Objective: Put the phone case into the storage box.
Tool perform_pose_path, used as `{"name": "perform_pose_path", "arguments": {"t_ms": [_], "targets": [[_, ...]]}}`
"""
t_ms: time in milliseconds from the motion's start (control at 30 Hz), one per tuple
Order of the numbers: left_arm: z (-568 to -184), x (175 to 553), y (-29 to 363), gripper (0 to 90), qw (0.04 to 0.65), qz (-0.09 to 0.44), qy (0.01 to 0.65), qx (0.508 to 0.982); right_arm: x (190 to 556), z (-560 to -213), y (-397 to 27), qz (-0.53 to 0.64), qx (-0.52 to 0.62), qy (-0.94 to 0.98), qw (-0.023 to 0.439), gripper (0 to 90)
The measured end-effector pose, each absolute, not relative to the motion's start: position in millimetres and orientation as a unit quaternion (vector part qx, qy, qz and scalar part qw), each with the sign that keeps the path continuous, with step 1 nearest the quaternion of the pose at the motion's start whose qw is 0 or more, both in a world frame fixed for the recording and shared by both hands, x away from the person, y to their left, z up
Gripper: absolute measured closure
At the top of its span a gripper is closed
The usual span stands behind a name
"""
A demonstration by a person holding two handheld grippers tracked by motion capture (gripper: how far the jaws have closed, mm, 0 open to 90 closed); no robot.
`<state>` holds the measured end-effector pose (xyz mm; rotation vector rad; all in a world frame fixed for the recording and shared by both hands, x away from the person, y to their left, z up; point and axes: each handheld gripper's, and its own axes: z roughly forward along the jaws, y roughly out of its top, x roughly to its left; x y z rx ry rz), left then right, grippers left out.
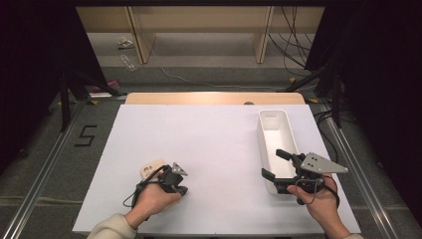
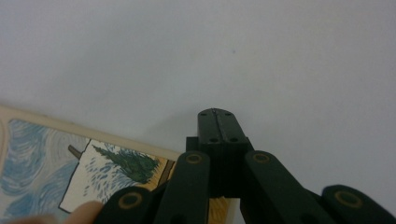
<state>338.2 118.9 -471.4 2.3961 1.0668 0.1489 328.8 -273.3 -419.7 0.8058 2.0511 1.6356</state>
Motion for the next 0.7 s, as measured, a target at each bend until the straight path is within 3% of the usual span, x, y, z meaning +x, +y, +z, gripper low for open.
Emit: {"name": "perform_pose_path", "arguments": {"t_ms": [700], "targets": [[-470.1,314.0,203.5,89.6,0.206,0.055,0.459,0.863,329.8,-419.6,-273.3,0.585,0.290,0.731,0.199,16.5]]}}
